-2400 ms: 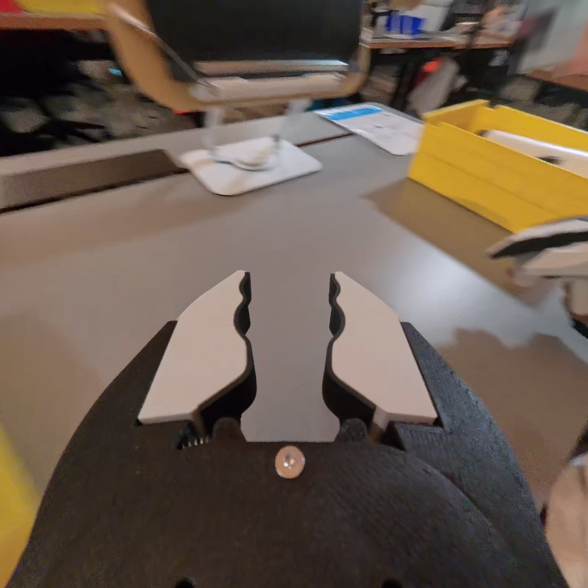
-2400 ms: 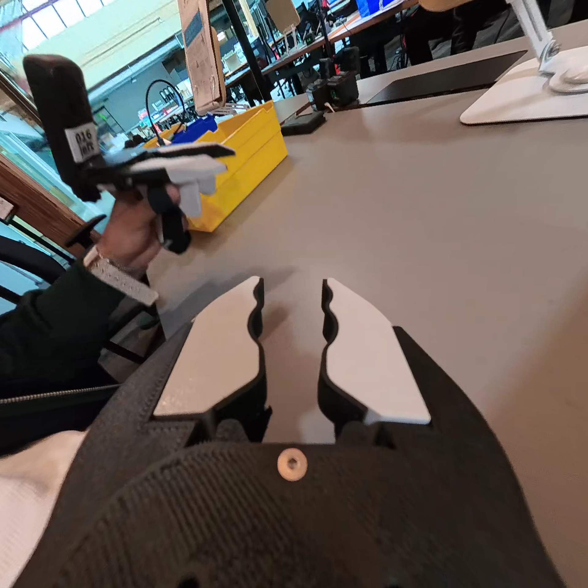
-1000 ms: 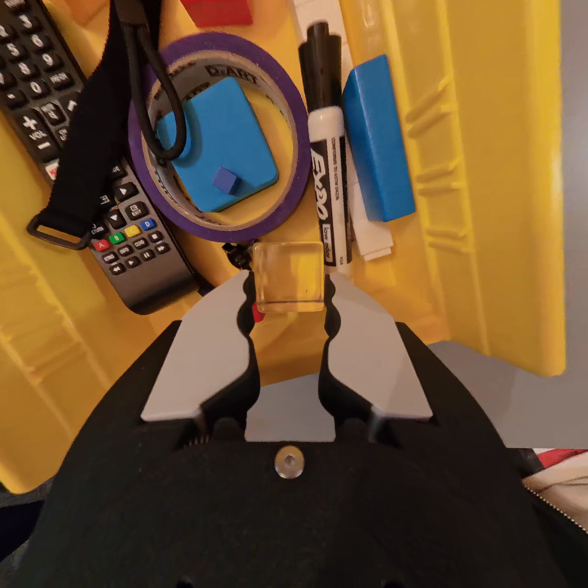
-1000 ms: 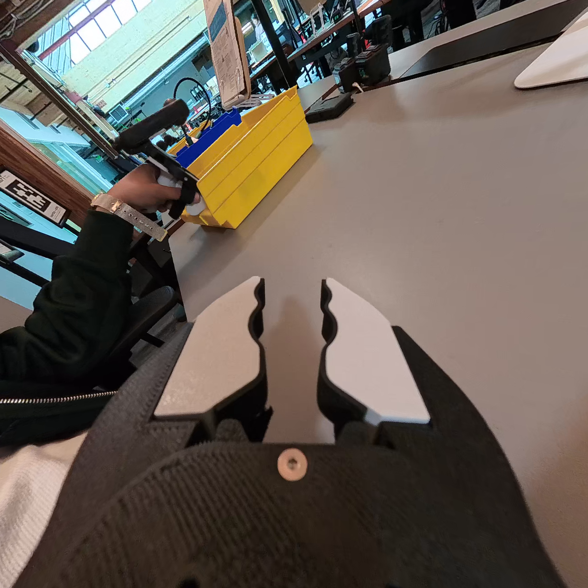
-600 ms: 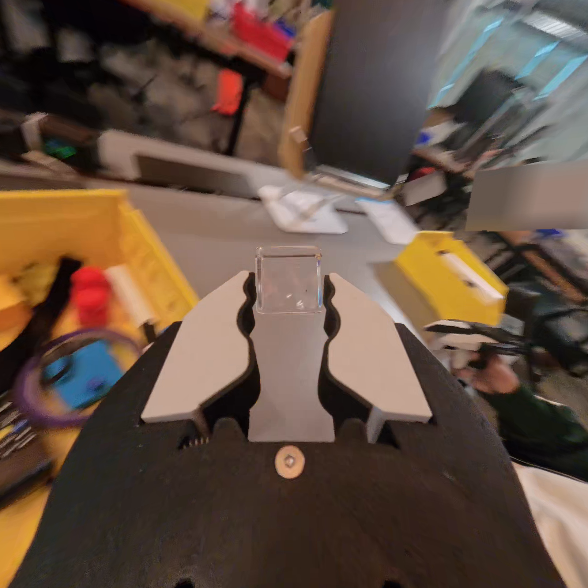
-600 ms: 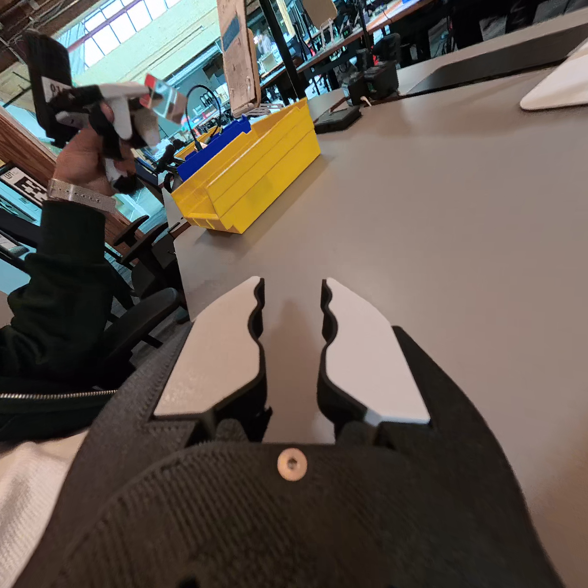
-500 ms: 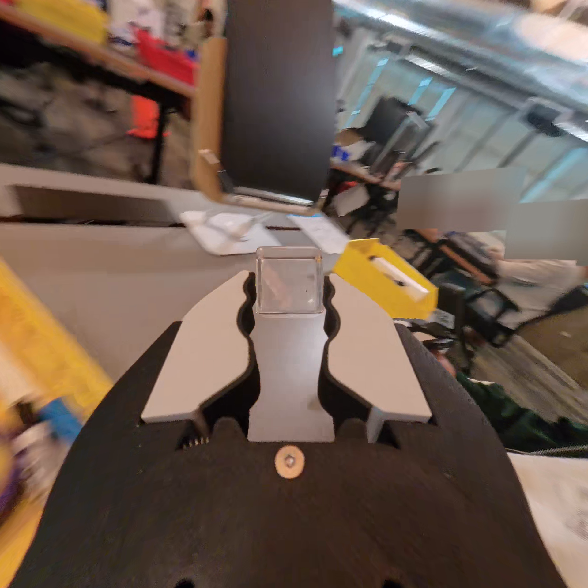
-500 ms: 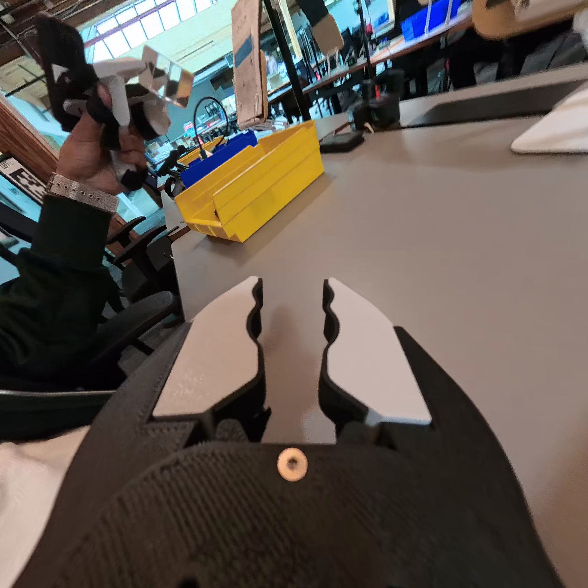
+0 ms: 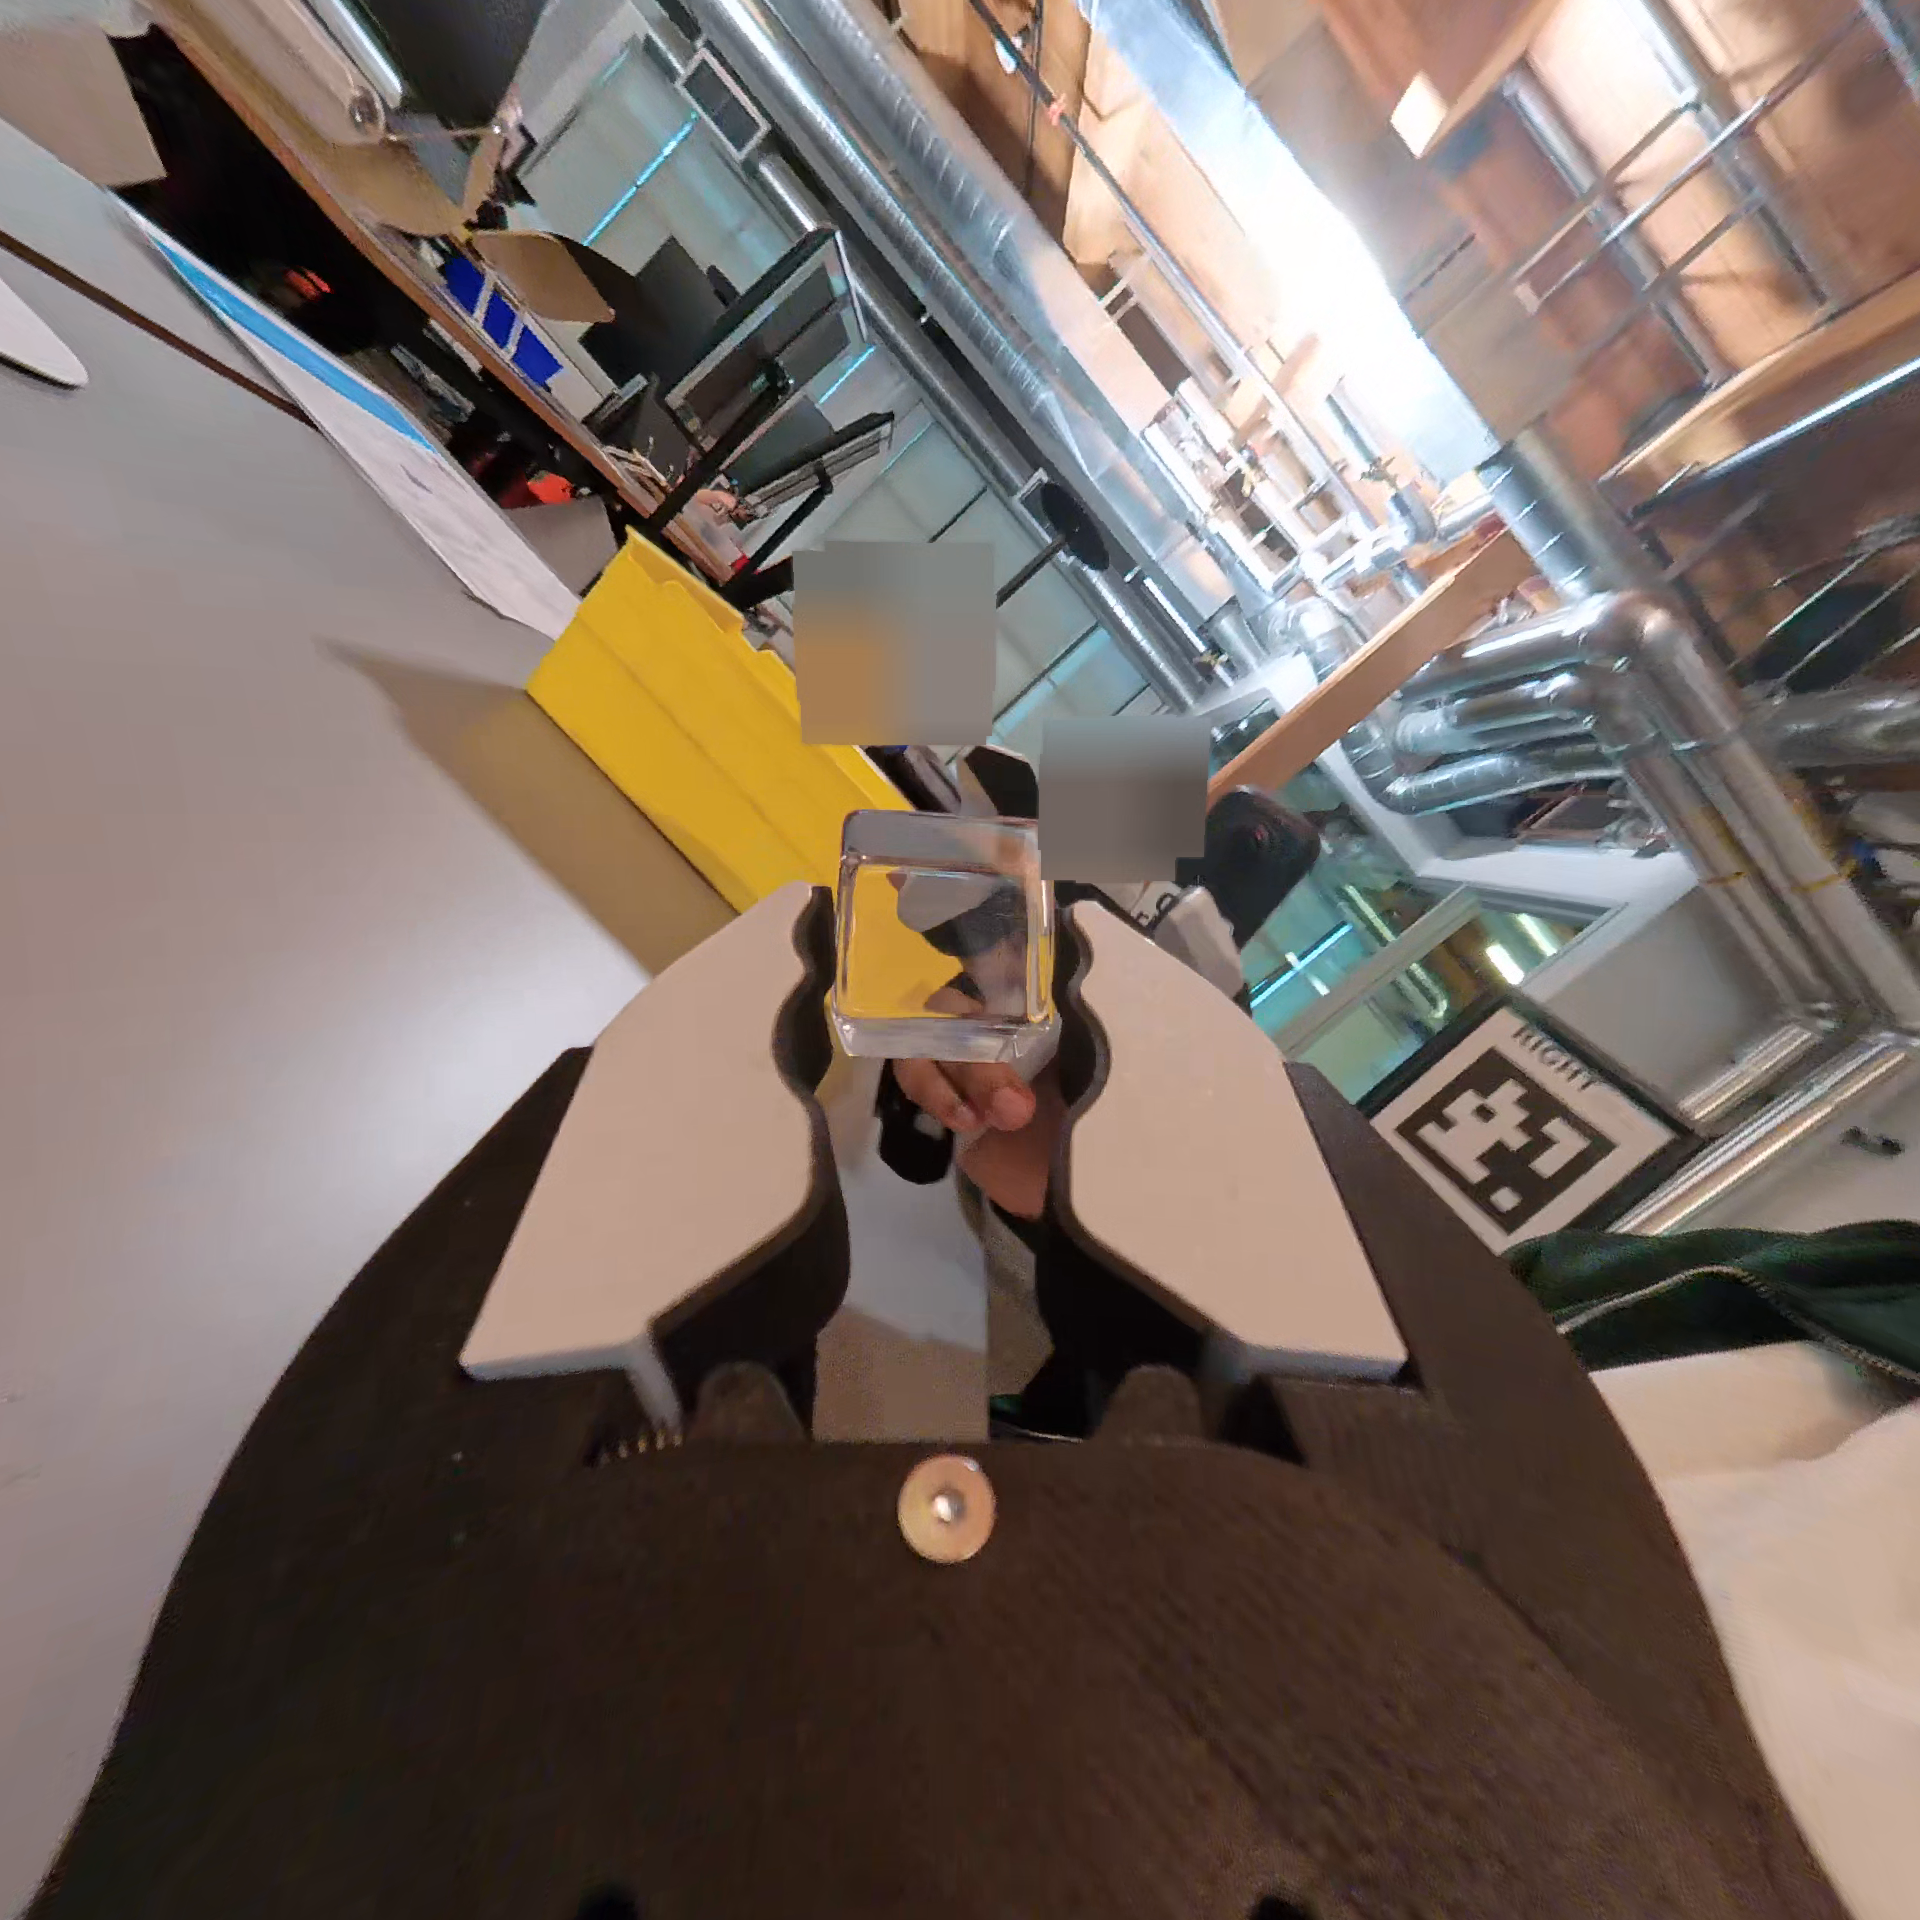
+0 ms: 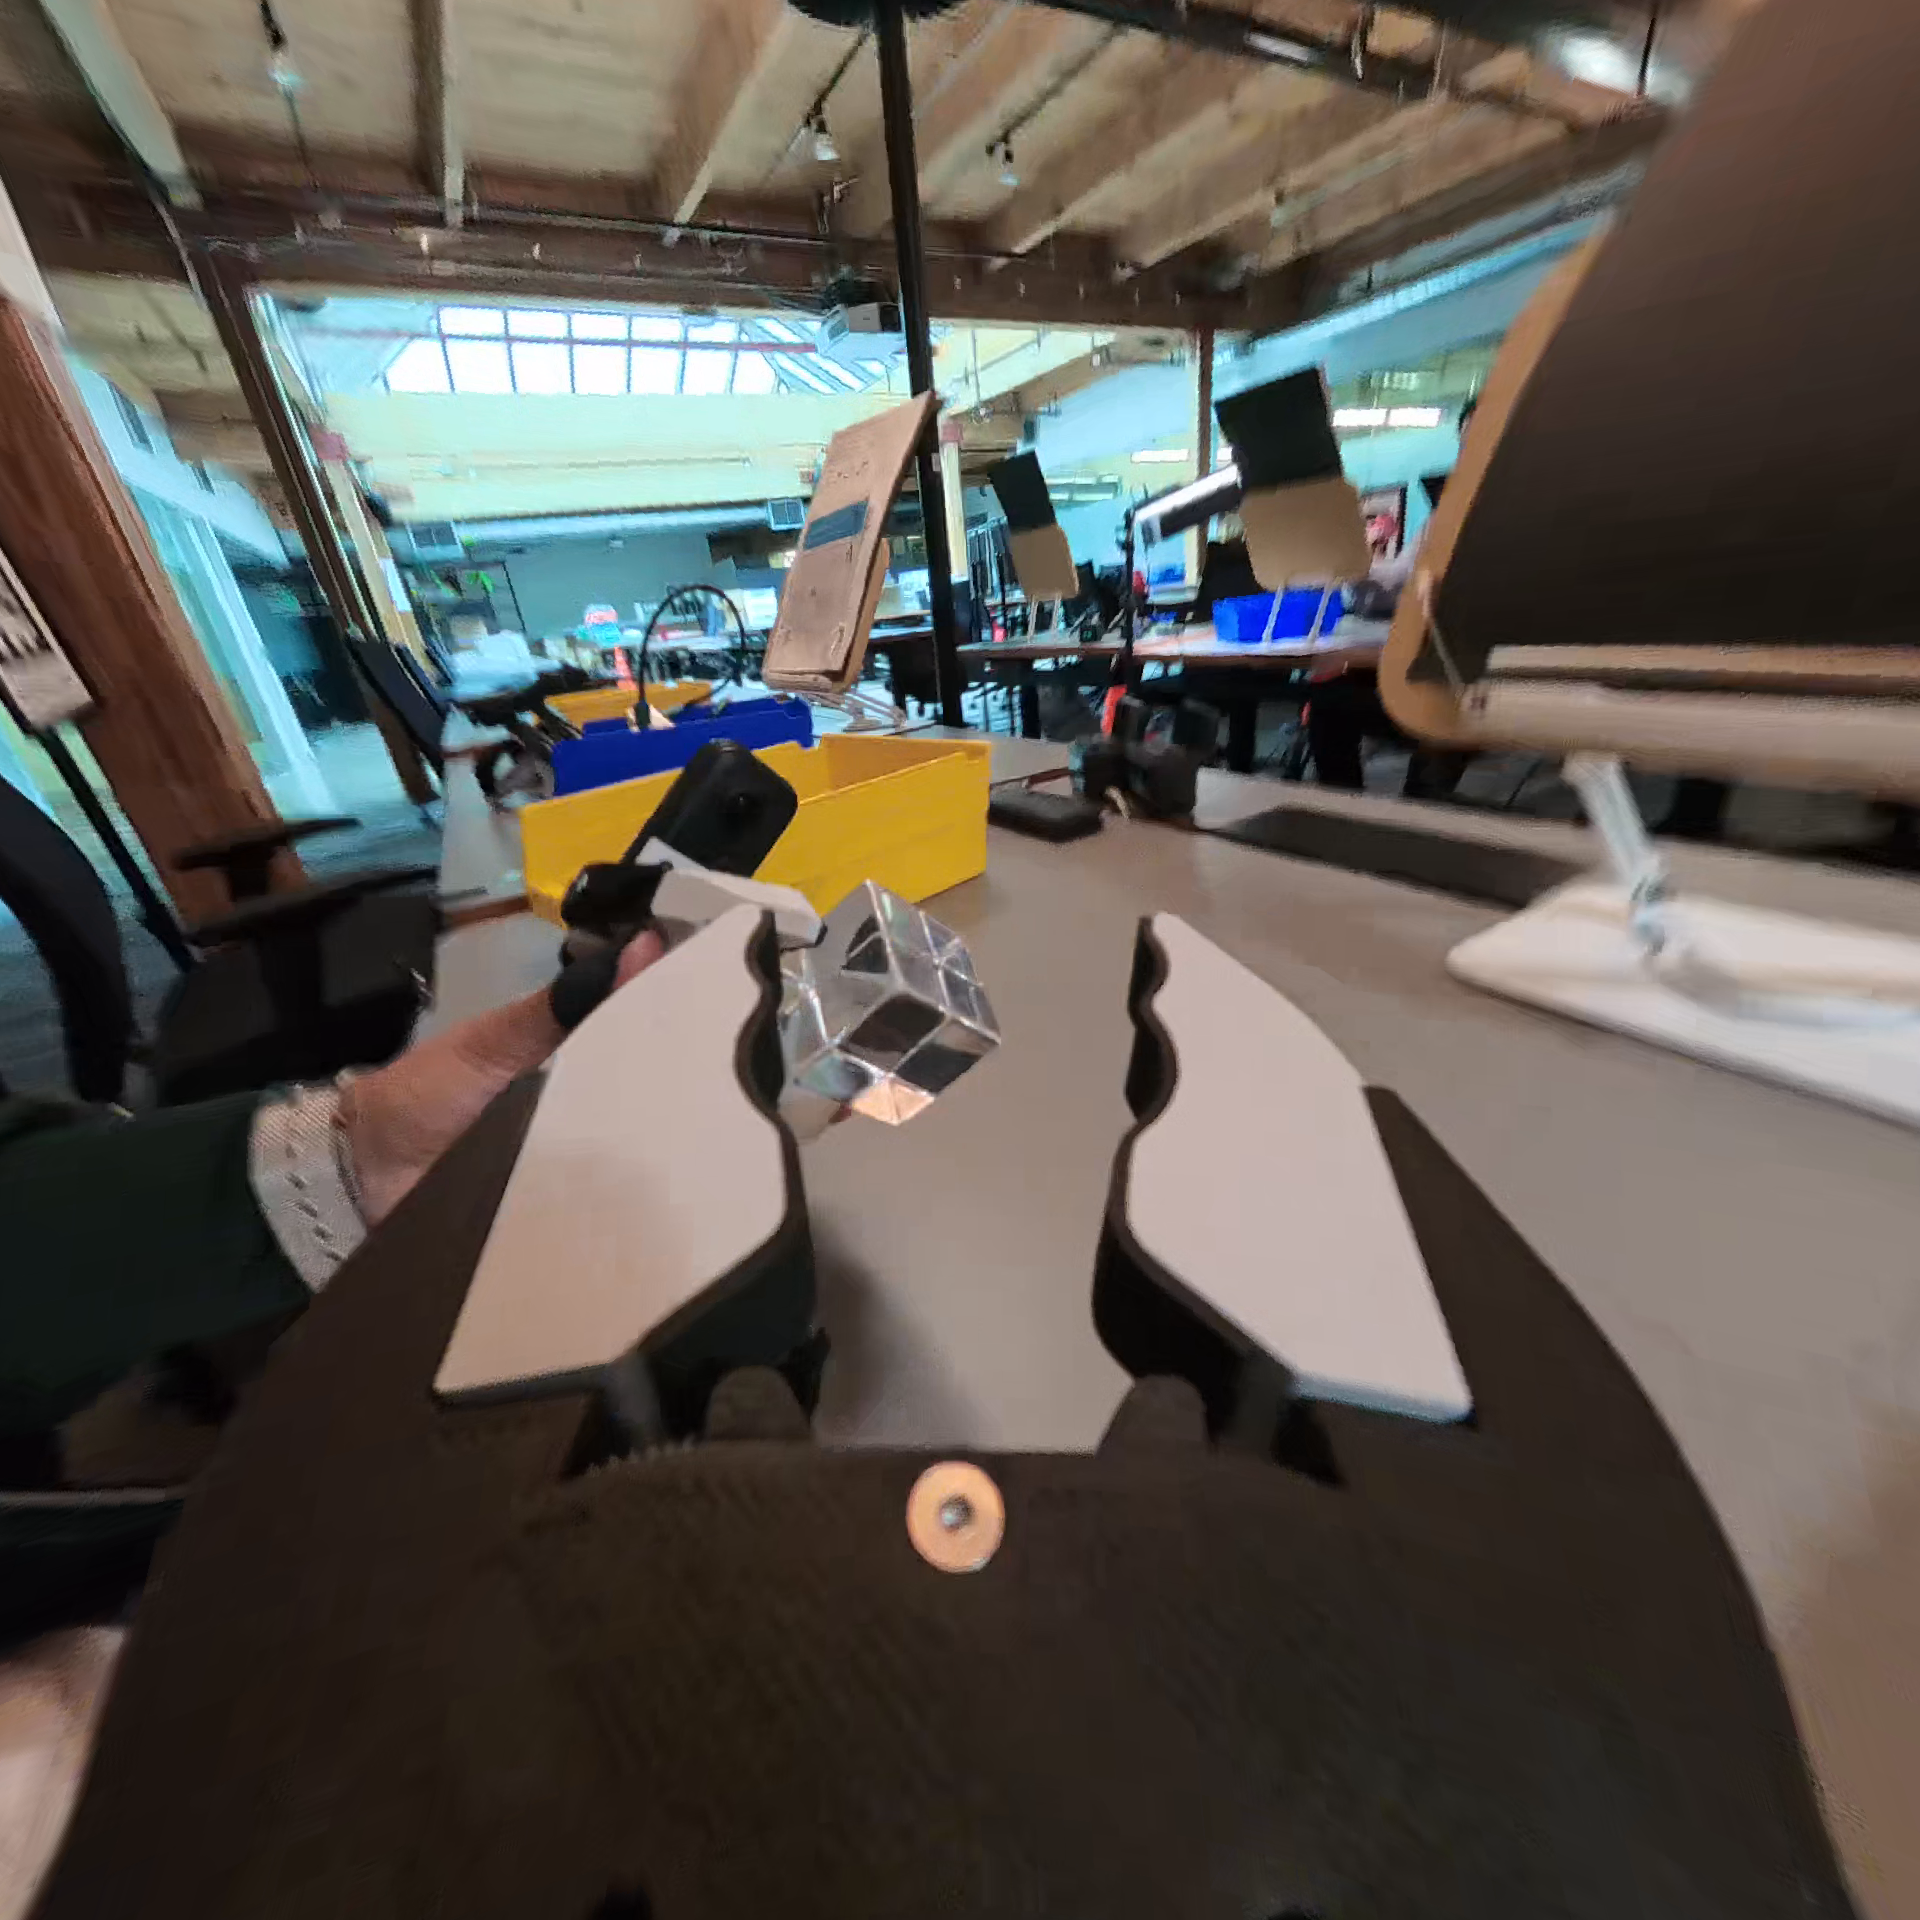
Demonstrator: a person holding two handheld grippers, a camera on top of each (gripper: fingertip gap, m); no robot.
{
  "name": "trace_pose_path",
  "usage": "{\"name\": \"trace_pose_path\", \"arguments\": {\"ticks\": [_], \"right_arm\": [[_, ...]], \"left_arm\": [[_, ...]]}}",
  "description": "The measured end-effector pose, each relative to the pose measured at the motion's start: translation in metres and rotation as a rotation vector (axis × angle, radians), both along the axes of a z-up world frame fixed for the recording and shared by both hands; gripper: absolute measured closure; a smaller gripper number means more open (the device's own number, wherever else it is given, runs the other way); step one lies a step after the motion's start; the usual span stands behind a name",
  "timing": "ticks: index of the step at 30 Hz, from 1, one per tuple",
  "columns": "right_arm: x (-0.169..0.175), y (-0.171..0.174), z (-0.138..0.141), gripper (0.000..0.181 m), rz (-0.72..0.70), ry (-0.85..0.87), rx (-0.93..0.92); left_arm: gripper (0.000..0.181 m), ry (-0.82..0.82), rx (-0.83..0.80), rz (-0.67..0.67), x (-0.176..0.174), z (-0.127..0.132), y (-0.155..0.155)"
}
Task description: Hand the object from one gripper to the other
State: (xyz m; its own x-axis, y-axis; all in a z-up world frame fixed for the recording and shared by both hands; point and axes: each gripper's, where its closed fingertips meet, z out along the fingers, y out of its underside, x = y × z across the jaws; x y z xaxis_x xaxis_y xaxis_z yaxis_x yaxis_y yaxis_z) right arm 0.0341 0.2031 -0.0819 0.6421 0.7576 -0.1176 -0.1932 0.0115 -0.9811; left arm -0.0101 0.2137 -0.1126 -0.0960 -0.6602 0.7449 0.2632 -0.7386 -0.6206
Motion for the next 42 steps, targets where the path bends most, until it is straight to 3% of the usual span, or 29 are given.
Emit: {"name": "trace_pose_path", "arguments": {"ticks": [1, 4, 10, 15, 22, 28, 34, 40, 42], "right_arm": [[0.002, 0.003, -0.003, 0.116, 0.019, 0.068, -0.074], [0.003, 0.009, -0.006, 0.112, 0.112, 0.267, -0.246], [-0.017, 0.011, -0.020, 0.104, 0.226, 0.366, -0.364], [-0.039, 0.000, -0.025, 0.114, 0.315, 0.347, -0.404], [-0.038, -0.007, -0.019, 0.138, 0.331, 0.305, -0.351], [-0.036, -0.010, -0.019, 0.138, 0.335, 0.226, -0.336], [-0.031, -0.011, -0.032, 0.138, 0.300, -0.065, -0.241], [-0.028, -0.017, -0.027, 0.138, 0.400, 0.005, -0.293], [-0.021, -0.011, -0.025, 0.138, 0.327, -0.045, -0.209]], "left_arm": [[0.140, 0.013, 0.027, 0.006, 0.003, -0.003, 0.000], [0.140, -0.029, 0.126, 0.012, 0.006, 0.005, -0.004], [0.142, -0.111, 0.172, 0.034, -0.003, 0.020, -0.006], [0.141, -0.169, 0.138, 0.026, -0.003, 0.022, -0.008], [0.141, -0.159, 0.174, -0.002, 0.010, 0.021, -0.021], [0.138, -0.107, 0.225, -0.002, 0.012, 0.022, -0.024], [0.120, -0.046, 0.277, 0.008, -0.001, 0.025, -0.017], [0.117, 0.148, 0.398, -0.060, 0.001, 0.007, -0.021], [0.119, 0.120, 0.294, -0.154, 0.004, 0.002, -0.027]]}}
